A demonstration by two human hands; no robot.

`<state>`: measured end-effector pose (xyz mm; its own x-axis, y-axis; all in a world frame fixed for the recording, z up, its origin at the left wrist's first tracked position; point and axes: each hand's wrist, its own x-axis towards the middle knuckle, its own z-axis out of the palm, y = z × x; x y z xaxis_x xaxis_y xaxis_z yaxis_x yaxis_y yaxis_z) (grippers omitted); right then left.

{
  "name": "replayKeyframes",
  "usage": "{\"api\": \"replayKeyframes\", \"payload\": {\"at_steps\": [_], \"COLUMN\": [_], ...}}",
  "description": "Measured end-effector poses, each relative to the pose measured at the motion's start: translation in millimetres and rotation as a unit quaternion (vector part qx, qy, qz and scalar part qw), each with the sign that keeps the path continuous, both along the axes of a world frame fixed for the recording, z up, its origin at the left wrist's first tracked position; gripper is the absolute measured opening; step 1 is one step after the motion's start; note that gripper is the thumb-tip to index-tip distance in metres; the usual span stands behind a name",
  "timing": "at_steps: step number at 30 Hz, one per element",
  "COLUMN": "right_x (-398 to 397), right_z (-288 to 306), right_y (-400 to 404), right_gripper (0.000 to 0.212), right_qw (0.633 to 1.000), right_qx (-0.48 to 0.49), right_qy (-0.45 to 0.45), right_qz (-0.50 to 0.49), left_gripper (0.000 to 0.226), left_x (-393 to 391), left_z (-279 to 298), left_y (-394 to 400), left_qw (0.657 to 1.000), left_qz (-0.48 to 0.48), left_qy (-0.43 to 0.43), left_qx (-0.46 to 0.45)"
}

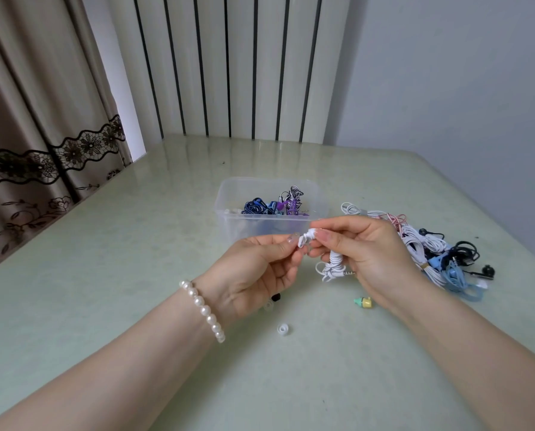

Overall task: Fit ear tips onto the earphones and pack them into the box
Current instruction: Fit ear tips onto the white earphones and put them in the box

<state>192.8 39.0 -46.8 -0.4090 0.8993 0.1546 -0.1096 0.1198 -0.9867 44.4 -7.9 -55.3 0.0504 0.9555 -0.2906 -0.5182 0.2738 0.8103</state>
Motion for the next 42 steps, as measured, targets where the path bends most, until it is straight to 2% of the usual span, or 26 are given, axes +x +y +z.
{"api": "replayKeyframes", "payload": {"at_steps": [5,18,31,42], "right_x": [-1.1,-4.5,-5.4,-6.6], "right_z": [-2.6,-4.1,-7.0,-7.7], "right_y": [1.2,-1.0,-0.1,-1.8], "right_gripper": [0.013,0.017,0.022,0.02], "right_qw": [0.999,0.995,0.994,0.996], "right_qx": [0.047,0.084,0.076,0.036], "right_qy": [-0.022,-0.049,-0.054,-0.025], "right_qz": [-0.009,-0.025,-0.056,-0.073], "left_gripper": [0.018,0.012,0.015,0.017], "left_x": [-0.3,2.5,4.8,5.2], "left_z": [0.7,-0.6,-1.1,-0.1], "left_y": [0.2,-0.7,-2.9,-3.1], "left_qw": [1.0,0.999,0.997,0.999], "left_qz": [0.012,0.034,0.03,0.015], "left_qy": [-0.018,0.033,0.075,0.041], "left_qx": [-0.011,0.004,0.022,0.024]}}
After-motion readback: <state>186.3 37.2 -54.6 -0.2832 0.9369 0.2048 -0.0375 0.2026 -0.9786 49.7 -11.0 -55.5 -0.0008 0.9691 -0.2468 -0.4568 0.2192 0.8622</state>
